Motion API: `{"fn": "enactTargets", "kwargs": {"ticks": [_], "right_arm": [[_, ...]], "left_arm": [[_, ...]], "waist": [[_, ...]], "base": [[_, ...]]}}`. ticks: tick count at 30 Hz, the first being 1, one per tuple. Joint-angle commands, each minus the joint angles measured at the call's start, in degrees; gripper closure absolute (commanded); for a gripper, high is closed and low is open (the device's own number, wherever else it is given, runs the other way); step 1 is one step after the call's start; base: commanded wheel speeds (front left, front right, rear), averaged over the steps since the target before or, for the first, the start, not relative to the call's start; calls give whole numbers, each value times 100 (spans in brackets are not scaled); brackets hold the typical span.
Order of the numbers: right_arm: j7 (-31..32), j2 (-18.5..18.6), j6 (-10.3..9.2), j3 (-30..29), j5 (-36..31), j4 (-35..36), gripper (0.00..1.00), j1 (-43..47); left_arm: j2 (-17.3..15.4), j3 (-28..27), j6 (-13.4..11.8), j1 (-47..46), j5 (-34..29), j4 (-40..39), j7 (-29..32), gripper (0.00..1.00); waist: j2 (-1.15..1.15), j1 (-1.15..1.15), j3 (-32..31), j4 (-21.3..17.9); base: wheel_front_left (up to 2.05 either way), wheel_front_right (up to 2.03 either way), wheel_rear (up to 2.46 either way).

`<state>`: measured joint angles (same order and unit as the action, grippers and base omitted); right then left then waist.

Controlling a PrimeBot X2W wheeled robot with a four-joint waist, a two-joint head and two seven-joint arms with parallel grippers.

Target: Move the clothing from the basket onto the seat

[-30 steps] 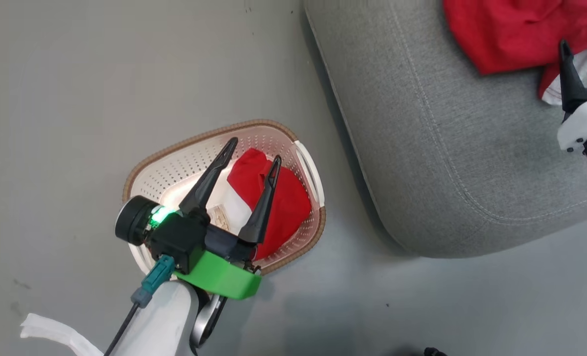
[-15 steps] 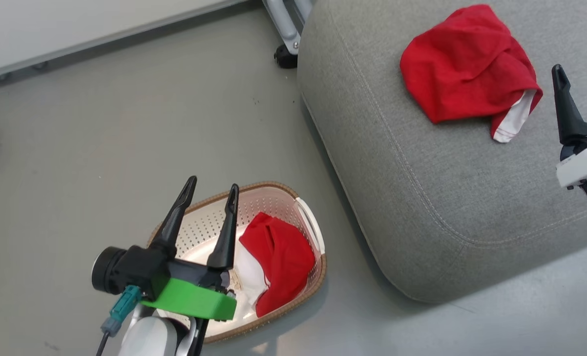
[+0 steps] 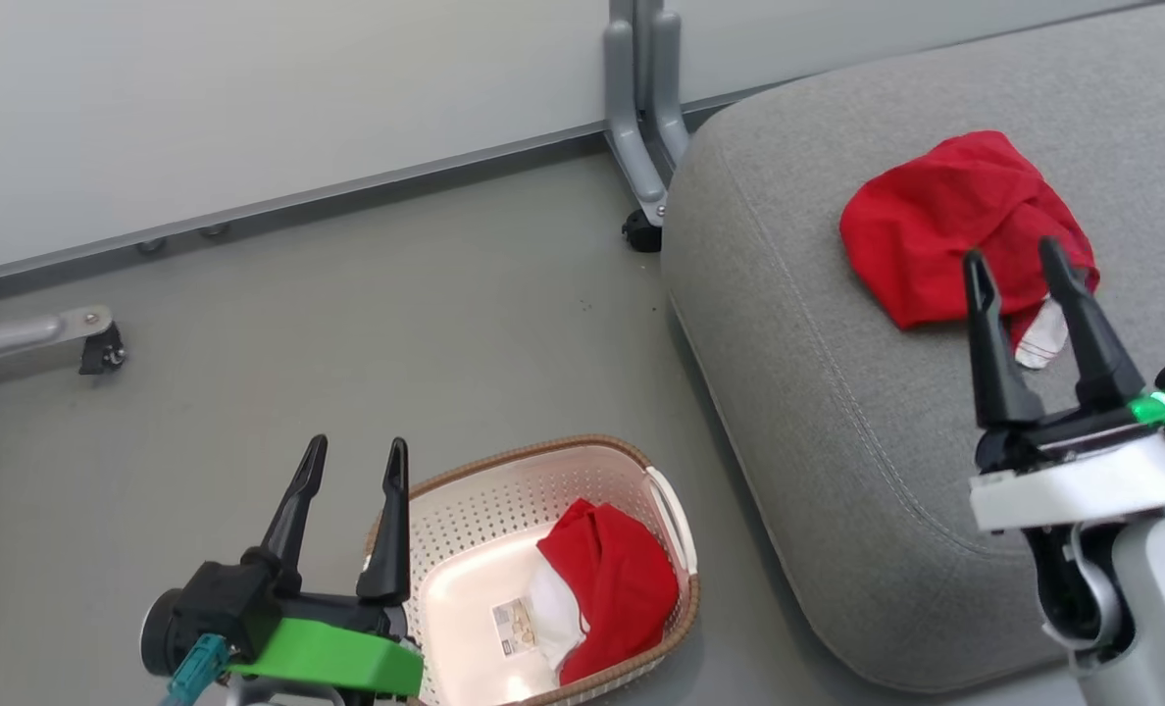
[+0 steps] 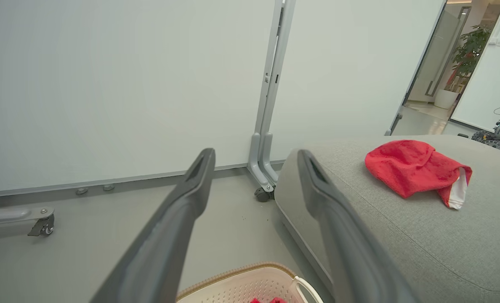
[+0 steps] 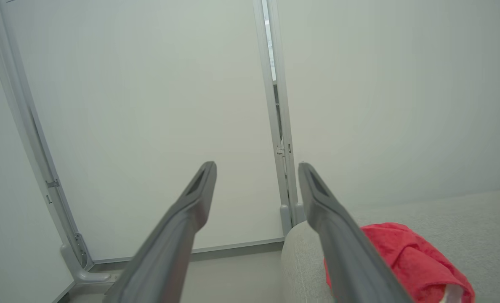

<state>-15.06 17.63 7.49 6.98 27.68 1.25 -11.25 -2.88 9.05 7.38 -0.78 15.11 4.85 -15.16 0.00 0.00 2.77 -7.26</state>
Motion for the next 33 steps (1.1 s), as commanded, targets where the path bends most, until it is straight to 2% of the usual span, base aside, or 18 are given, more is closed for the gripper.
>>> {"fn": "enactTargets", "kwargs": {"ticks": [1, 9, 16, 33], "right_arm": [[-18, -93, 0, 4, -170, 85, 0, 212], [-18, -567, 1, 116, -860, -55, 0, 1003], [-17, -842, -2, -4, -1275, -389, 0, 1245], [-17, -958, -2, -66, -1549, -669, 0, 1246]], "left_arm": [[-5, -47, -14, 141, 98, 21, 2, 0], [-5, -180, -10, 405, 186, 101, 2, 0], [-4, -131, -14, 605, 236, 193, 2, 0], [-4, -158, -62, 597, 283, 271, 2, 0]], "waist": [[0, 0, -259, 330], [0, 0, -445, 732], [0, 0, -510, 876], [0, 0, -535, 904]], "base": [[0, 0, 0], [0, 0, 0], [0, 0, 0], [0, 0, 0]]}}
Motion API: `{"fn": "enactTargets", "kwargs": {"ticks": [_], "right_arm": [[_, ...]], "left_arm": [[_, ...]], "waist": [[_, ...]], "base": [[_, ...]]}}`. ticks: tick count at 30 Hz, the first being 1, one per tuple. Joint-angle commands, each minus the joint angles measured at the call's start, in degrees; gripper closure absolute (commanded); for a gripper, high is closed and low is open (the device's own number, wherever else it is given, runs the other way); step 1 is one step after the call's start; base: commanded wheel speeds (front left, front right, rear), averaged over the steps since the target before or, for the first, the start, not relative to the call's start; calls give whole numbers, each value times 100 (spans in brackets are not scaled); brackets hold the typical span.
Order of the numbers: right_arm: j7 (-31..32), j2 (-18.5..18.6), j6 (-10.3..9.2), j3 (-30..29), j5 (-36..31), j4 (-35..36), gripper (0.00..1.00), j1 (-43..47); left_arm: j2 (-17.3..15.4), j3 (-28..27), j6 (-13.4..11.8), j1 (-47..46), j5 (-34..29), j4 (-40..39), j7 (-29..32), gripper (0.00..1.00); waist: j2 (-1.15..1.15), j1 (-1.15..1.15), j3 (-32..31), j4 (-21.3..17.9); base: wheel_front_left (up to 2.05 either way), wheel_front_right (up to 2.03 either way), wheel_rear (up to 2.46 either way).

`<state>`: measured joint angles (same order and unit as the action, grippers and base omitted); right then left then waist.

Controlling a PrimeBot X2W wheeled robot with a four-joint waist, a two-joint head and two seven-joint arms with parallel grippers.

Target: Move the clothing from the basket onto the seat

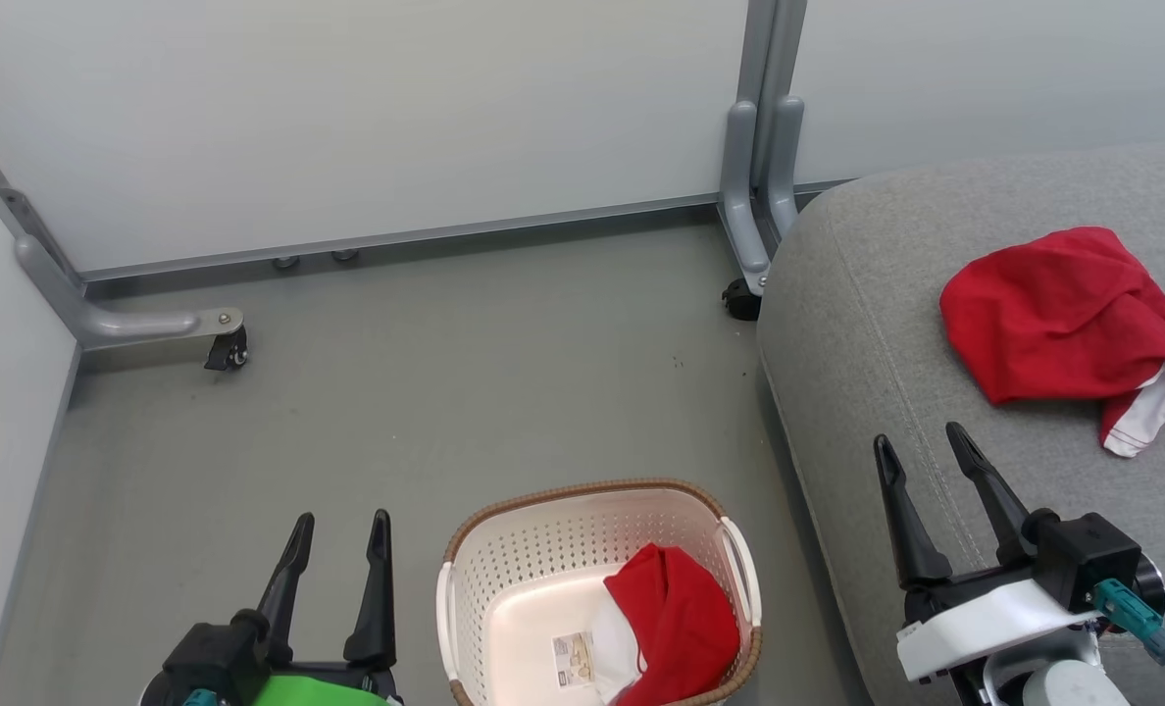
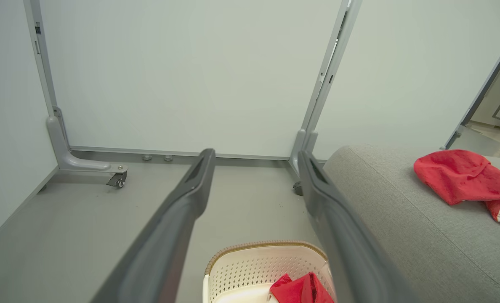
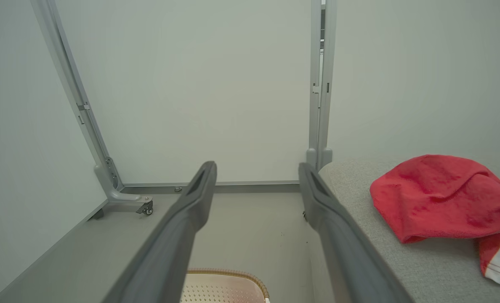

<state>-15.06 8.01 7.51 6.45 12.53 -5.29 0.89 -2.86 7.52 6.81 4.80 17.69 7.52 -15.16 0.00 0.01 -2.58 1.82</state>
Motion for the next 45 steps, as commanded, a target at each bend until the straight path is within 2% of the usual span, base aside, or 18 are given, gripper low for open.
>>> {"fn": "enactTargets", "kwargs": {"ticks": [1, 18, 28, 38, 45], "right_arm": [[-17, -2, -4, -17, -34, -19, 0, 26], [-17, 60, -4, 59, 95, 4, 0, 27], [-17, 183, -5, -120, -96, 128, 0, -149], [-17, 306, -4, -451, -160, 445, 0, -538], [-17, 168, -4, -750, -204, 786, 0, -880]], "left_arm": [[-6, -1, -2, 44, 27, 6, 2, 0], [-6, 48, 25, 9, 54, 73, 2, 0], [-6, 142, 44, -170, -26, 144, 2, 0], [-8, 499, 72, -831, -356, 297, 2, 0], [-16, 838, 71, -1610, -875, 673, 2, 0]], "waist": [[0, -1, -2, -7], [0, -1, 28, -16], [0, -1, 408, -254], [0, -1, 1508, -809], [0, -1, 2573, -1283]], "base": [[0, 0, 0], [0, 0, 0], [0, 0, 0], [0, 0, 0], [0, 0, 0]]}}
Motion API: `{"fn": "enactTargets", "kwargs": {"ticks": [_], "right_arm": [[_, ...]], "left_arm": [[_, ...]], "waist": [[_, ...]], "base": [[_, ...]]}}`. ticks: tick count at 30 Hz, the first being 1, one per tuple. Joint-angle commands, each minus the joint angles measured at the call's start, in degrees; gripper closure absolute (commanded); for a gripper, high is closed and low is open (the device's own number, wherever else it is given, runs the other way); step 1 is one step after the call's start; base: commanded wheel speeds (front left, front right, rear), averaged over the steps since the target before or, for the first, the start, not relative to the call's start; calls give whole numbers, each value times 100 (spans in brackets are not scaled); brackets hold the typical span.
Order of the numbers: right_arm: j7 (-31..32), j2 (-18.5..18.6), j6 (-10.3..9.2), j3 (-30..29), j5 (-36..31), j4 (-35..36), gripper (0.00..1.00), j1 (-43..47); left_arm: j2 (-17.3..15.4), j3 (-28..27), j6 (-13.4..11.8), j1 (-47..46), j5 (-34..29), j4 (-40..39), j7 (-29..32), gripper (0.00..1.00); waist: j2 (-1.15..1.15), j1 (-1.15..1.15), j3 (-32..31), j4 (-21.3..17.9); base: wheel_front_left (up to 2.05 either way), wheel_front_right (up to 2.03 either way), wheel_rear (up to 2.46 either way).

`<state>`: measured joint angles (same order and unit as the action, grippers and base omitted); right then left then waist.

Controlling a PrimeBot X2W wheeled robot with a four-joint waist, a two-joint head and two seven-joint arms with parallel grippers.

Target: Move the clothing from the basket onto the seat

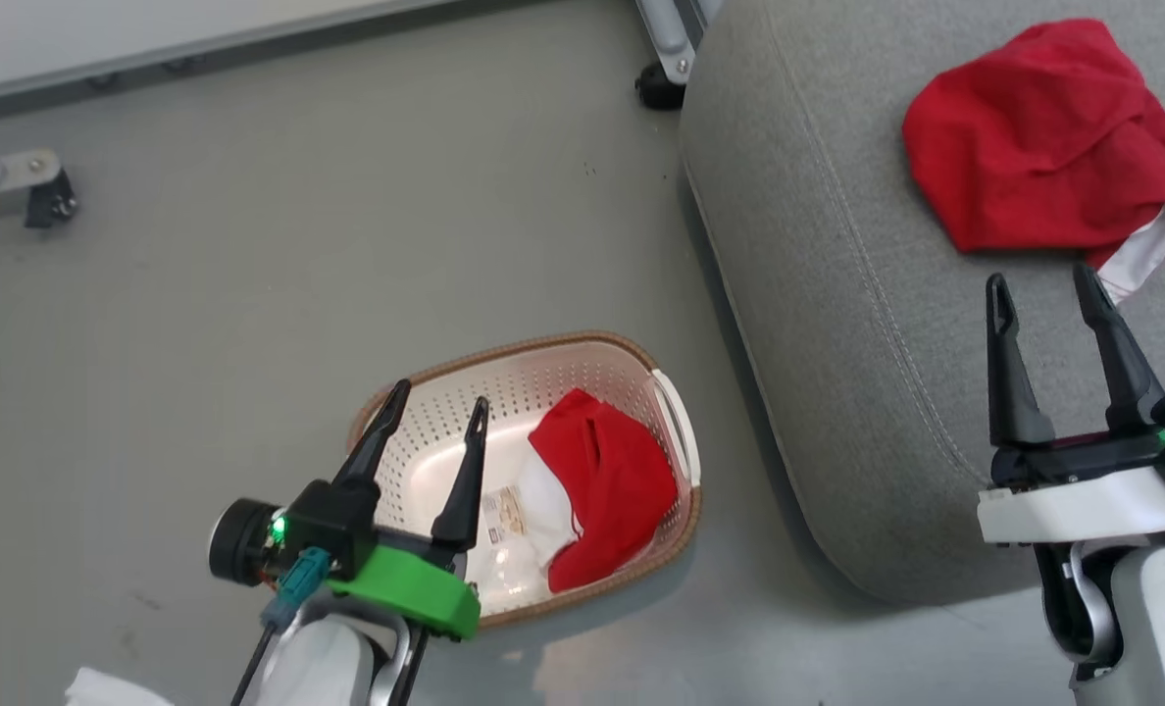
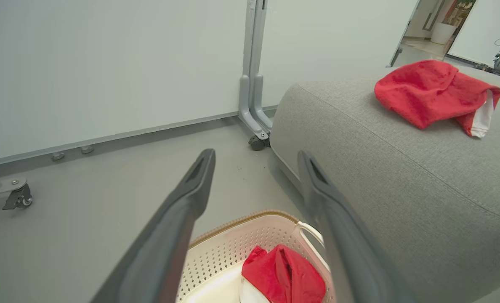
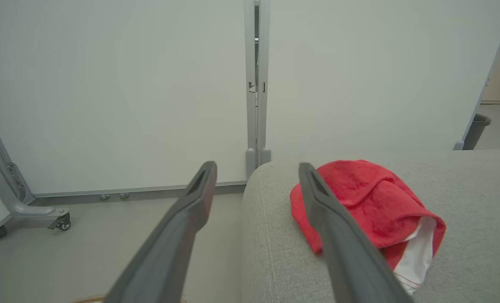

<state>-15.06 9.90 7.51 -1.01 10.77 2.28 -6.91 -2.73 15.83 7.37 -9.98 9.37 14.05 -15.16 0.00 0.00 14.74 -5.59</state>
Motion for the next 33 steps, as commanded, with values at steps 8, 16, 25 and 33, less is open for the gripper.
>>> {"fn": "enactTargets", "kwargs": {"ticks": [8, 16, 25, 33], "right_arm": [[-17, -201, -4, -106, -30, 292, 0, -387], [-17, -341, -5, 80, 15, 351, 0, -678], [-17, -433, -5, 257, 51, 236, 0, -875], [-17, -488, -5, 407, 104, 273, 0, -1011]], "left_arm": [[-175, 737, 15, -1305, 123, 1299, 1, 0], [-186, 1584, 15, -2475, 925, 2926, 1, 0], [-279, 2601, 15, -3399, 2275, 4223, 7, 0], [-312, 2838, 14, -4071, 2496, 5072, 4, 0]], "waist": [[0, 0, 1969, -866], [0, 0, 2766, -1087], [0, 0, 3289, -1266], [0, 0, 3654, -1339]], "base": [[0, 0, 0], [0, 0, 0], [0, 0, 0], [0, 0, 0]]}}
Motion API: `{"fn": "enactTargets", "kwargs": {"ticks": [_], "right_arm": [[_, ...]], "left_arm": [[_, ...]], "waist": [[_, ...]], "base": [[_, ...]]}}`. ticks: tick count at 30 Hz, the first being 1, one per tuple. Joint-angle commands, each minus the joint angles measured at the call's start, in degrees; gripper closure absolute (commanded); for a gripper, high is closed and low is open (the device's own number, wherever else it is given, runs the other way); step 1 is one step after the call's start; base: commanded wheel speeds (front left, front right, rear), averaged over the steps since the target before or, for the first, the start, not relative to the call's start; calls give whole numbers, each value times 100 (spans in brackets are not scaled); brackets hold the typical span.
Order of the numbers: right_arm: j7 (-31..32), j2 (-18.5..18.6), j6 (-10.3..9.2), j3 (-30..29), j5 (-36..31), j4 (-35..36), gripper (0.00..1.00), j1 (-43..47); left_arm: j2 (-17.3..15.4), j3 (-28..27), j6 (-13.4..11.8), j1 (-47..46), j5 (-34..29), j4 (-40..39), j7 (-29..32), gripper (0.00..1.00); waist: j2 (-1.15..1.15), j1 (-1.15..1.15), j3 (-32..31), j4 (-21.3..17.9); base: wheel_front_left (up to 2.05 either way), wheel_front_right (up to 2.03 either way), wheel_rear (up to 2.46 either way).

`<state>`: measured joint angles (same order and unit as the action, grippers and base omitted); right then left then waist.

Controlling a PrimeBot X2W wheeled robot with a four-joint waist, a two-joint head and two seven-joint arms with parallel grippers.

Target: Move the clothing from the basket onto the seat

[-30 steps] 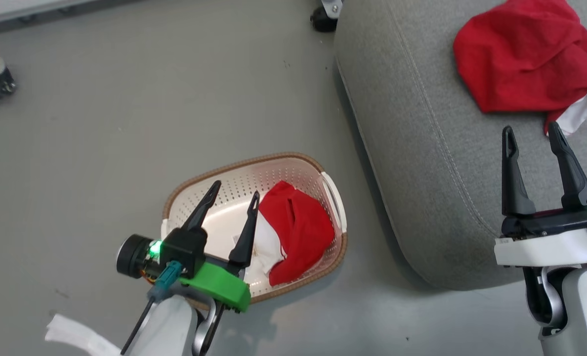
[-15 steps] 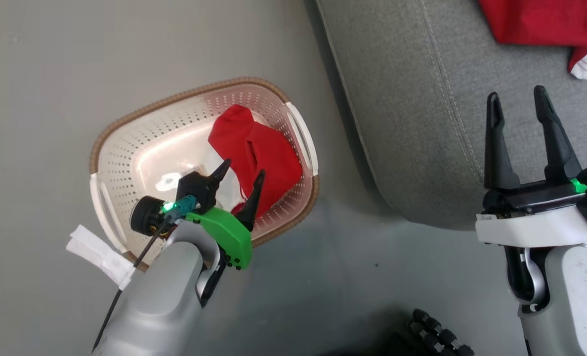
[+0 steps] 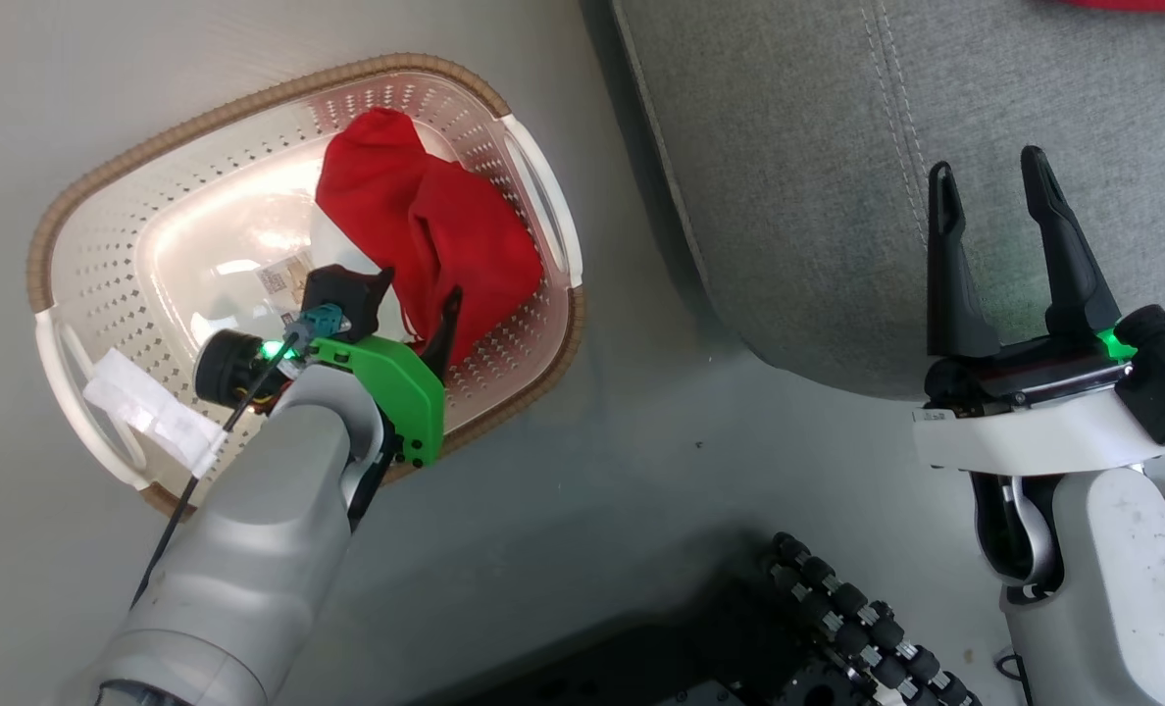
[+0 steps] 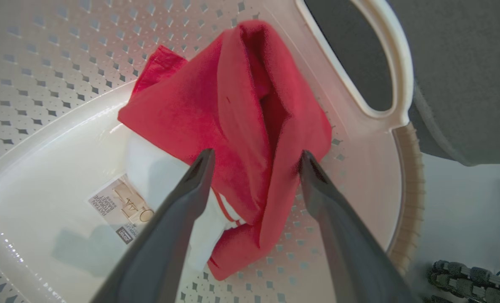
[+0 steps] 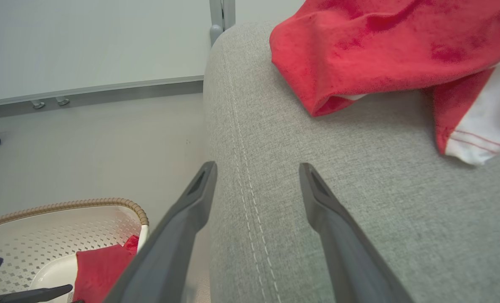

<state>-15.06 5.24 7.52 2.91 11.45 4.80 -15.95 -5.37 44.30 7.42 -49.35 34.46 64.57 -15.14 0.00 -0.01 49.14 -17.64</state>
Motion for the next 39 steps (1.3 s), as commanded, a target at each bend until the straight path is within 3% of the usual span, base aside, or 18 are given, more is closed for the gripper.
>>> {"fn": "enactTargets", "kwargs": {"ticks": [1, 11, 19, 28, 38, 39], "right_arm": [[-17, -30, -6, 38, 43, 21, 0, -122], [-17, -122, -6, 264, 111, -72, 0, -232], [-1, -168, -6, 376, 154, -26, 0, -122], [33, -197, -8, 472, 198, -54, 0, 84], [45, -216, -10, 510, 221, -117, 0, 251], [45, -218, -10, 508, 224, -117, 0, 256]], "left_arm": [[-47, 3, 9, -188, -15, 73, 3, 0], [11, 204, 9, -733, 263, 475, 6, 0], [54, 453, 7, -1216, 117, 767, 230, 0], [41, 974, -243, -1575, -356, 909, 810, 0], [-26, 1155, -211, -1650, -374, 933, 1495, 0], [-32, 1155, -190, -1631, -357, 933, 1563, 14]], "waist": [[0, 1, 250, -145], [0, 1, 645, -300], [0, 1, 836, -313], [0, 1, 939, -366], [0, 1, 973, -424], [0, 1, 971, -425]], "base": [[0, 0, 0], [0, 0, 0], [0, 0, 0], [0, 0, 0], [0, 0, 0], [0, 0, 0]]}}
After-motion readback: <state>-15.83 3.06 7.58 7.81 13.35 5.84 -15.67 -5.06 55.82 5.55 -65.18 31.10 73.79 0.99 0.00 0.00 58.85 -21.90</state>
